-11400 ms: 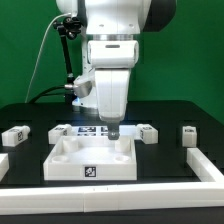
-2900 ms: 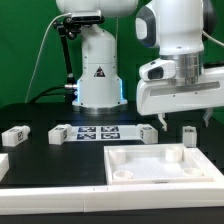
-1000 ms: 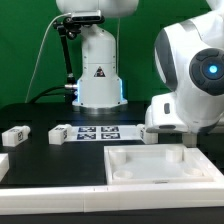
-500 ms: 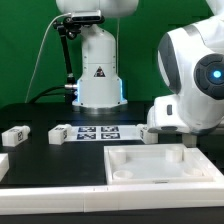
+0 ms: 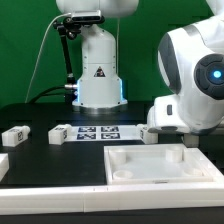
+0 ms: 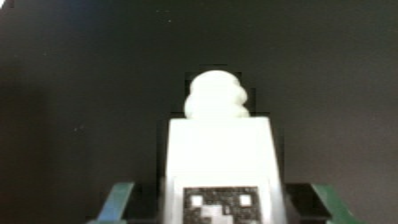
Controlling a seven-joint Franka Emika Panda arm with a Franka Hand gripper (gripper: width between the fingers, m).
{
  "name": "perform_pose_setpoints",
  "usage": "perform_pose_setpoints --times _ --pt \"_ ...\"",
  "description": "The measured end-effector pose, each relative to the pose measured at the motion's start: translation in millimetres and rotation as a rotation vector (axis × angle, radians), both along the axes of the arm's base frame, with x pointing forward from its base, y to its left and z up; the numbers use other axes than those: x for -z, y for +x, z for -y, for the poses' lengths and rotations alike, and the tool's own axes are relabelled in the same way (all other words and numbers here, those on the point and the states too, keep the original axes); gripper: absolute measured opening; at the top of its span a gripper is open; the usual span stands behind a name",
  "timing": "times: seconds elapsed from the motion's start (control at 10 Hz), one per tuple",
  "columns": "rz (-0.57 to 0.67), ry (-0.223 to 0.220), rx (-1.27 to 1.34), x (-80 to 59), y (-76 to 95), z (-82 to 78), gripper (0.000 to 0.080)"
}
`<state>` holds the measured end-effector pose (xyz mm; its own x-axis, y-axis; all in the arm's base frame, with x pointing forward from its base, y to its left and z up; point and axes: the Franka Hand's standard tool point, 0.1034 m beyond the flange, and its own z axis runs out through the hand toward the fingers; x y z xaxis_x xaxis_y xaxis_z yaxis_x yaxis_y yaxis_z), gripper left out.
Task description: Assemble one leg
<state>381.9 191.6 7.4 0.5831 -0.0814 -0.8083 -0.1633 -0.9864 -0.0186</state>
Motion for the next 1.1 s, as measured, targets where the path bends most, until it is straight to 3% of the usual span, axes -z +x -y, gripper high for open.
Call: perform_pose_setpoints --times 0.3,0.4,0.5,0.8,0.9,1.0,1.1 --pt "0.001 0.005 -0.002 -2.0 1.4 1.4 0.0284" --pt "-0.006 0.031 -0.018 -20.8 10.0 11.0 0.0284" --pt "0.019 0.029 -0.009 -40.3 21.5 19.0 0.0284" --pt "0.059 0.021 -0.022 -85.7 31.4 23.6 0.0284" --pt "0.081 0.022 -0.018 -80.6 34.7 21.9 0.0284" --pt "0.181 0.021 -0.003 -74.2 46.1 17.2 0.0285" --pt "0.240 0.012 0.000 -78.5 44.3 17.8 0.0285"
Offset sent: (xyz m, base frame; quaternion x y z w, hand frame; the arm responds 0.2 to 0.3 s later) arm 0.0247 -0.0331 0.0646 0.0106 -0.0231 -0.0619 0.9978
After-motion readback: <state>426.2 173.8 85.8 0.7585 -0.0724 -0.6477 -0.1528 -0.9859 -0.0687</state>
